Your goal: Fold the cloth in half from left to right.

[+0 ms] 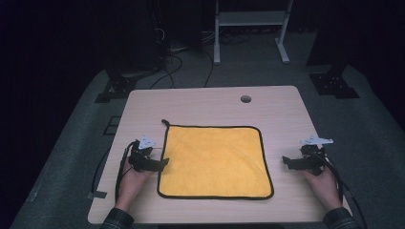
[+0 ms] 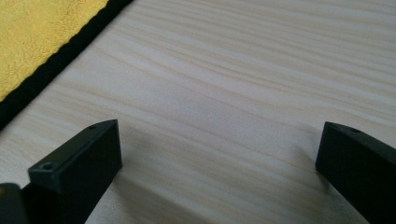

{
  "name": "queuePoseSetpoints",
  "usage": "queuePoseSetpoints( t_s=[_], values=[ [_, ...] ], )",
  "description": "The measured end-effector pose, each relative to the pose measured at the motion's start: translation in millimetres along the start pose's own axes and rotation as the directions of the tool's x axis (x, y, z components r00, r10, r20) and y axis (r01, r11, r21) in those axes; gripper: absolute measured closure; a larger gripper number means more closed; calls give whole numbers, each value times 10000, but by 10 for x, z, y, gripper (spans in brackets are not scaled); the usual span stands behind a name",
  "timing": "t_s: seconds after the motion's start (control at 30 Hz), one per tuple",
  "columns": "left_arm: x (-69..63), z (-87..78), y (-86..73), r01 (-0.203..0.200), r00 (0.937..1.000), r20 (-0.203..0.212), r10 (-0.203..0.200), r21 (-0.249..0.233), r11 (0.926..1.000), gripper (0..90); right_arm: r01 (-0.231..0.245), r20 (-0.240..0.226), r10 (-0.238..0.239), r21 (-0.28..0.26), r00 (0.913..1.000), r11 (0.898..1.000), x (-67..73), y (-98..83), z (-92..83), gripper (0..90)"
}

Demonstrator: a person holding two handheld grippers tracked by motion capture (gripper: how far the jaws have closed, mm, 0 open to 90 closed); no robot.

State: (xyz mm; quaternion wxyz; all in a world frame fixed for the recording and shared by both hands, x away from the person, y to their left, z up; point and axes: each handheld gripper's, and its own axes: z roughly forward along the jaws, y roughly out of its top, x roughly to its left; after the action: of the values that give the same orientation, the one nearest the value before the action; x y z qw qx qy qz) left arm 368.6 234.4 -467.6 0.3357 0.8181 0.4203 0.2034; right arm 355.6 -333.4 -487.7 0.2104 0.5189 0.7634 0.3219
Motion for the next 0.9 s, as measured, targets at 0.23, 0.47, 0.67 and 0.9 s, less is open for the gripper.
queuePoseSetpoints(
  t_s=[0.23,0.47,0.67,0.9],
  values=[
    [91,110,56,282,9985,-477,-271,221,9994,59,8,-14,-8,3,10000,10000,1,0,0,0],
    [141,172,74,432,9976,-555,-414,302,9986,108,-2,-10,2,-1,10000,10000,4,-1,-1,0],
    [125,175,61,508,9979,-413,-498,250,9984,147,50,-39,-50,-5,10000,10000,8,-2,-1,0],
    [92,132,-29,394,9991,140,-388,-431,9983,329,98,-72,-98,-16,9999,10000,8,-2,-1,0]
  ],
)
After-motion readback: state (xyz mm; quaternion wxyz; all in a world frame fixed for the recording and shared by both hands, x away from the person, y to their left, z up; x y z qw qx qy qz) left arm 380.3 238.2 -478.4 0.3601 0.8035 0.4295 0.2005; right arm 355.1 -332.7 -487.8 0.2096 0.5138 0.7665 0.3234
